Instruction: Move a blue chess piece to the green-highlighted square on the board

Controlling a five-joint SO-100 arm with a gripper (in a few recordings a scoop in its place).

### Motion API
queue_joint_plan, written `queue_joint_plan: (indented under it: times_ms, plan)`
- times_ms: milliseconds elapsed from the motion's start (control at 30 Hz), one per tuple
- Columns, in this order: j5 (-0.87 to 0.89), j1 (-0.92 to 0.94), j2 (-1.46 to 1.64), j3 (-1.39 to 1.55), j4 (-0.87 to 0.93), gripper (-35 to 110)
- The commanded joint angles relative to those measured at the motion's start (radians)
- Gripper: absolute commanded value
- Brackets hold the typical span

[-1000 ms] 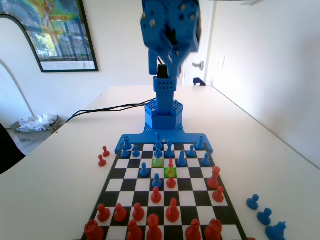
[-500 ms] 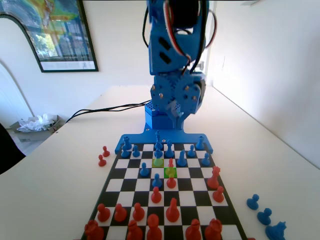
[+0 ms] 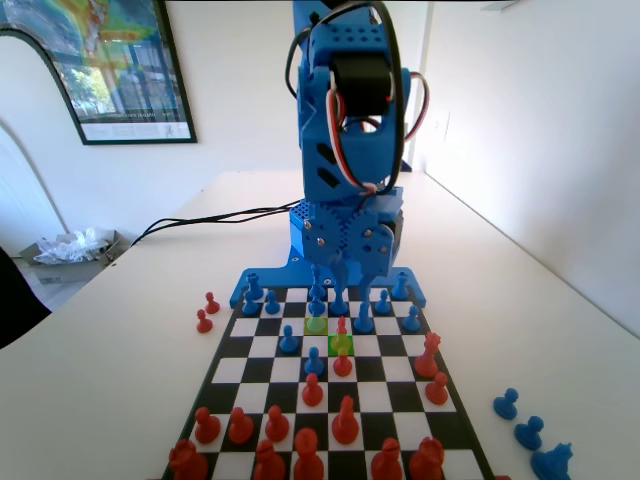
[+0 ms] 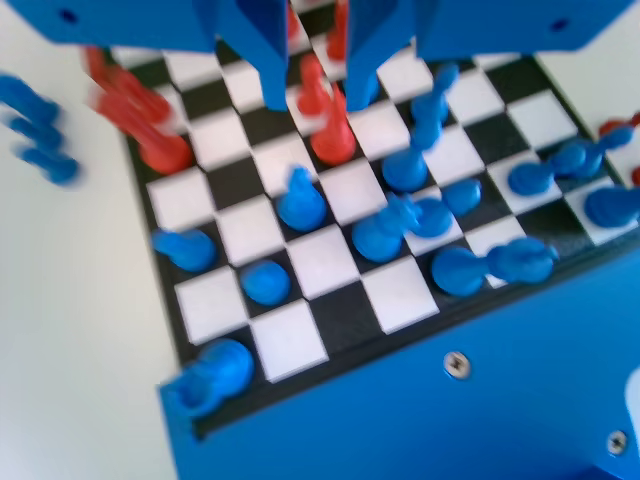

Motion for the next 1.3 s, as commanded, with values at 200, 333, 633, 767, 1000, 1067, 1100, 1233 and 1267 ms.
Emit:
queue_joint_plan:
  times_ms: [200, 333, 633, 767, 1000, 1067, 1100, 1233, 1267]
  plan:
    - [-0.048, 0.031, -0.035, -0.051, -0.038, 10]
    - [-0.064, 0.044, -0.051, -0.051, -0.057, 10]
    - [-0.077, 0.032, -0.075, -0.067, -0.075, 11]
    - [-0.087, 0.032, -0.101, -0.074, -0.087, 11]
    - [-0.101, 0.037, -0.160, -0.094, -0.115, 11]
    - [-0.103, 0.037, -0.170, -0.104, -0.115, 11]
    - [-0.101, 0.037, -0.175, -0.109, -0.115, 11]
    - [-0.107, 0.038, -0.187, -0.114, -0.123, 11]
    - [-0.107, 0.038, -0.189, -0.114, -0.127, 11]
